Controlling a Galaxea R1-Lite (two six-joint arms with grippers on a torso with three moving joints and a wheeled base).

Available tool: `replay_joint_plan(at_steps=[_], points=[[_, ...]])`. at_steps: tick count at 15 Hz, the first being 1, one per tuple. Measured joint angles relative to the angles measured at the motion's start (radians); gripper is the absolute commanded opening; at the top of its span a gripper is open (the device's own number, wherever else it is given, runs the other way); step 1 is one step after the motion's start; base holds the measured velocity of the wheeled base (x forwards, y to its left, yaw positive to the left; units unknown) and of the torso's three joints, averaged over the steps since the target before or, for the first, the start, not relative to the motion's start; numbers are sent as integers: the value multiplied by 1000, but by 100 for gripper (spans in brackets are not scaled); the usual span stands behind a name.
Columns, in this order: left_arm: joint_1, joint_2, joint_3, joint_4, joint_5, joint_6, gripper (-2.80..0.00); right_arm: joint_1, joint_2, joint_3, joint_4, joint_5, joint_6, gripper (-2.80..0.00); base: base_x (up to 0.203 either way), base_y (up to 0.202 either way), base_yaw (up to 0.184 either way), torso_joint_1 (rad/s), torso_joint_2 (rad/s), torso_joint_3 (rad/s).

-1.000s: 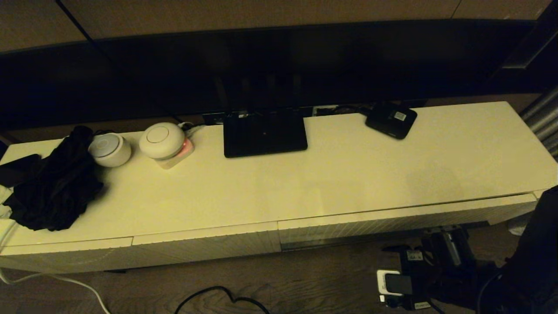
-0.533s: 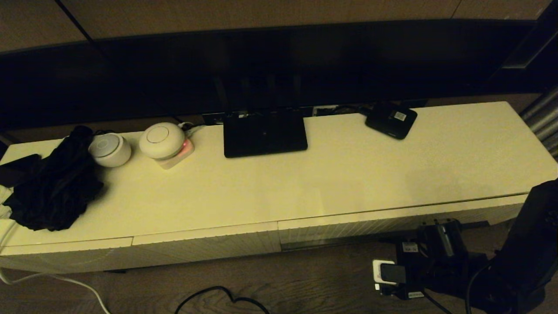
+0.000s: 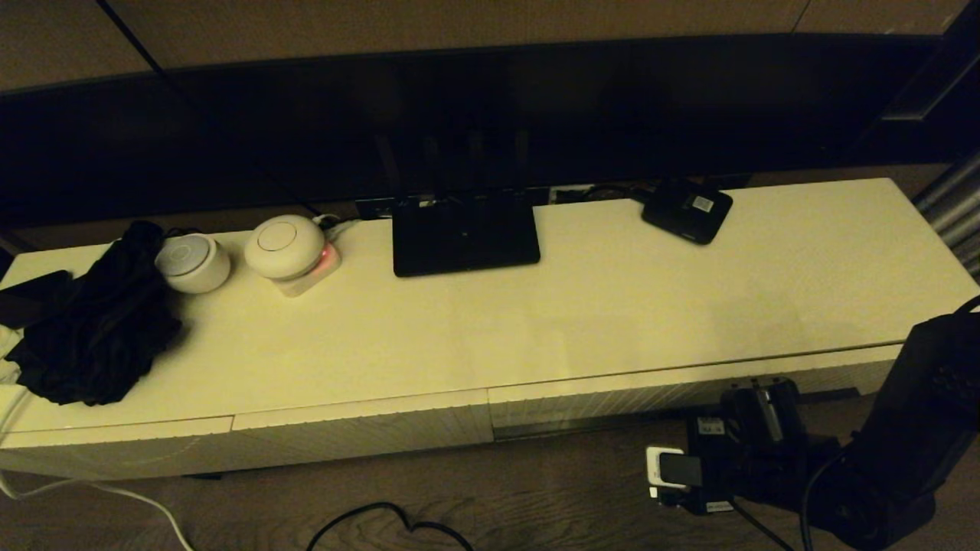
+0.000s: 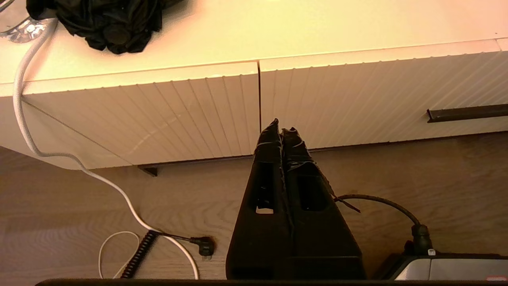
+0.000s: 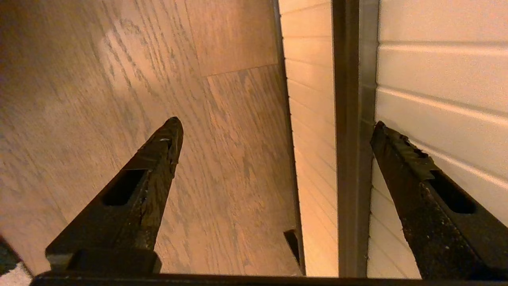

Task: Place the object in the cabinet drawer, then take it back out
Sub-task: Open the drawer

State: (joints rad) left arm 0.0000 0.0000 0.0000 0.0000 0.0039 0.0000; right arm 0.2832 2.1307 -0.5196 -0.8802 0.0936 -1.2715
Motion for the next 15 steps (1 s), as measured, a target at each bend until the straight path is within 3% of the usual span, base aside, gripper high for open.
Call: replay_joint_plan(at_steps=[15], points=[[0,0,0,0,0,0,-280,-11,43,-70,6,44,-10,0,0,0,0,0,0,0]])
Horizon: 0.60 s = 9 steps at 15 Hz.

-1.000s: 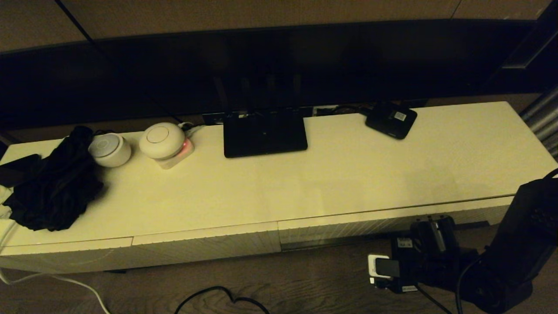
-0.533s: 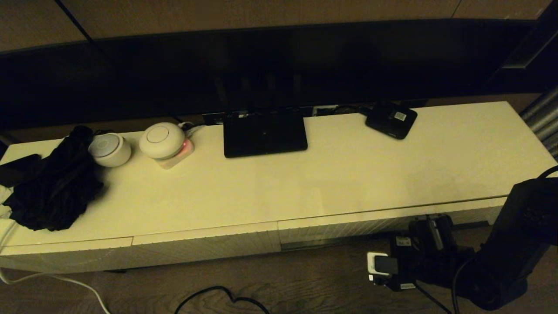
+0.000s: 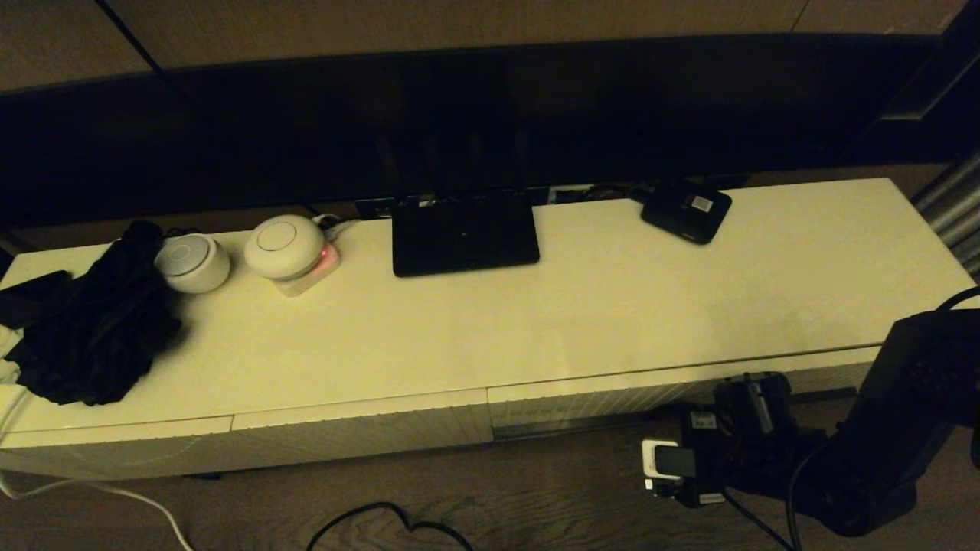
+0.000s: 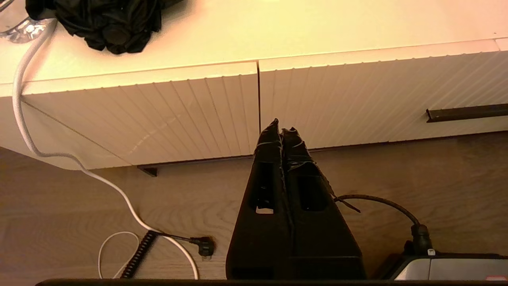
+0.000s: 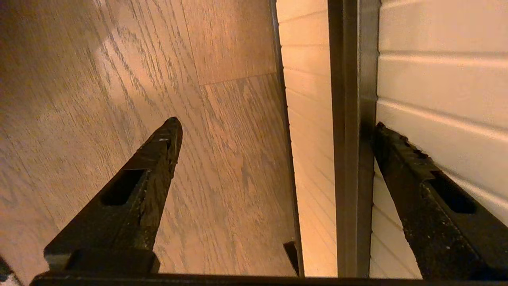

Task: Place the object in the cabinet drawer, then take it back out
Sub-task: Open the drawer

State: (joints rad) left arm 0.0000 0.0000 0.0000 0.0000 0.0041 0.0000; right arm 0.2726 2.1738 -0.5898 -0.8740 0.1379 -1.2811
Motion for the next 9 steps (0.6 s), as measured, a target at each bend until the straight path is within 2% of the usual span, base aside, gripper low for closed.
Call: replay_joint_plan(at_steps=[9], points=[[0,0,0,0,0,0,-280,4,6,50,-9,4,-2,0,0,0,0,0,0,0]])
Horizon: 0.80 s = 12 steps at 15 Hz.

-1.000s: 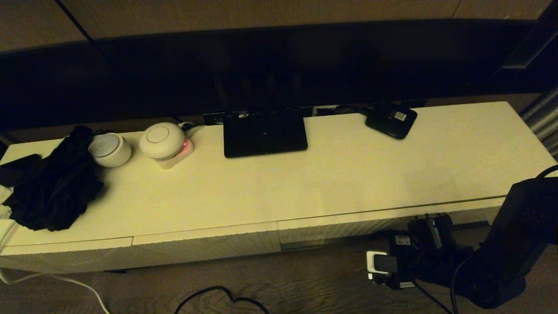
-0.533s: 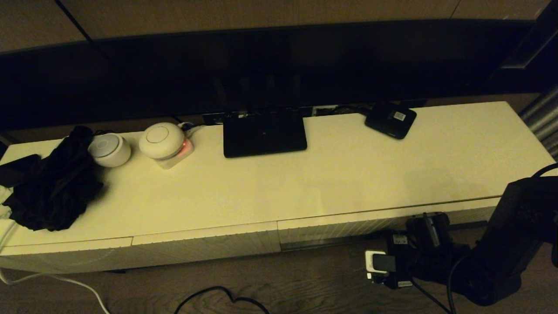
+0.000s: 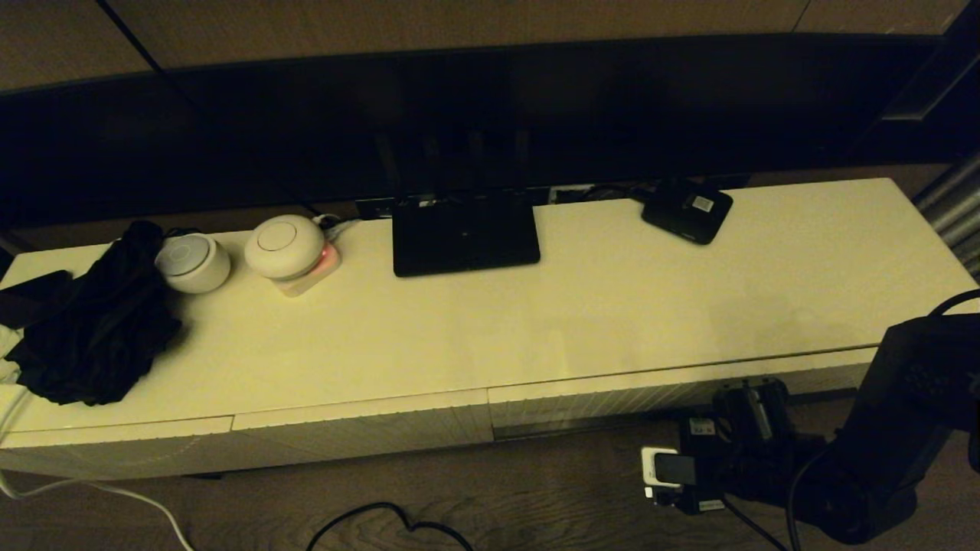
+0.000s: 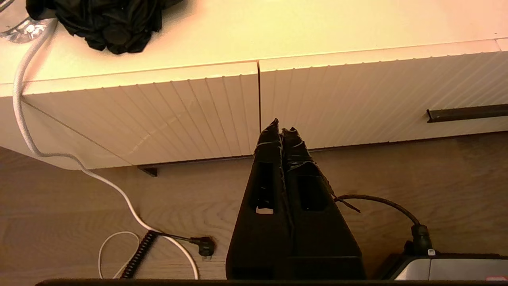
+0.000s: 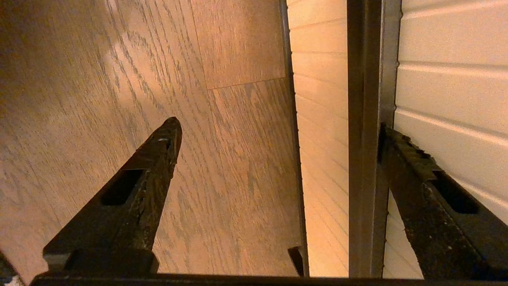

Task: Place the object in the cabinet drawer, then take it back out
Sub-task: Open the drawer

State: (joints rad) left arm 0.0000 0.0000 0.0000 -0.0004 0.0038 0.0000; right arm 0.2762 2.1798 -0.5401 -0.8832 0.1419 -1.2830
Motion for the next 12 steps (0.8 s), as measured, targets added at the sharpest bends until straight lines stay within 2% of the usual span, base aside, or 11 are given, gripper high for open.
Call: replay_joint_plan(at_steps=[12], points=[[0,0,0,0,1,0,-280,15,-40,163,11,15,-9,0,0,0,0,0,0,0]])
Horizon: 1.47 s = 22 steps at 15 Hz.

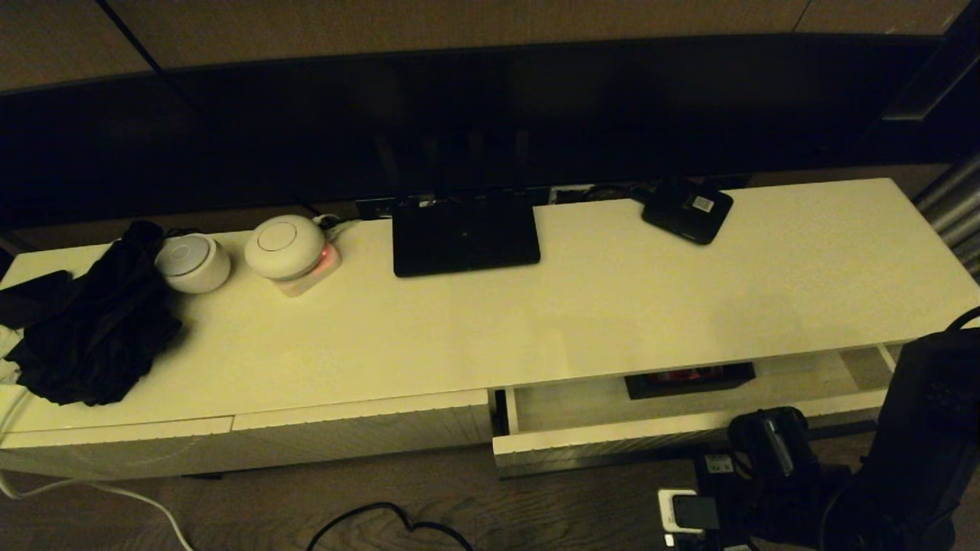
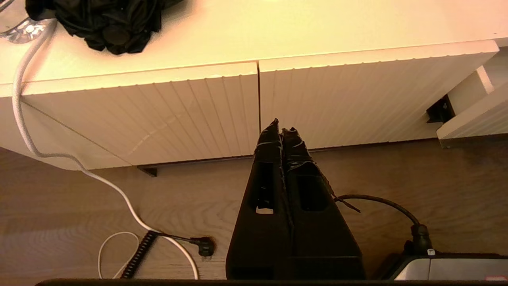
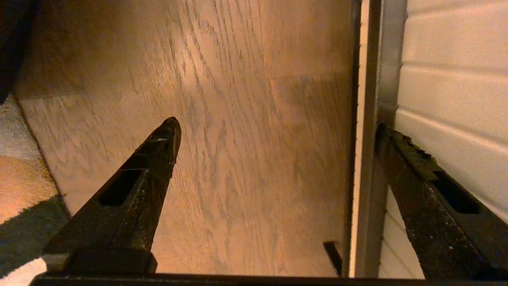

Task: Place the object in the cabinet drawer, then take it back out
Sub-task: Open the drawer

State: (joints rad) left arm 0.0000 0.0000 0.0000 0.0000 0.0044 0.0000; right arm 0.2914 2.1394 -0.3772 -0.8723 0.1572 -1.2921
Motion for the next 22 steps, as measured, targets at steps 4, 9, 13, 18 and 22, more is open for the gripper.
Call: replay_joint_plan(at_steps=[4,9,13,18,22], points=[[0,0,0,-1,0,0,-280,21,-58,31,-4,2,3,0,0,0,0,0,0,0],[0,0,0,0,0,0,-280,29,-238,69,53,-4,14,0,0,0,0,0,0,0],[0,0,0,0,0,0,-280,32,-459,142,165,-15,45,-280,0,0,0,0,0,0],[0,0,0,0,-1,0,-280,-10,-741,179,350,-49,200,-280,0,0,0,0,0,0],[0,0,0,0,-1,0,-280,-53,-865,13,506,-144,564,-280,0,0,0,0,0,0]])
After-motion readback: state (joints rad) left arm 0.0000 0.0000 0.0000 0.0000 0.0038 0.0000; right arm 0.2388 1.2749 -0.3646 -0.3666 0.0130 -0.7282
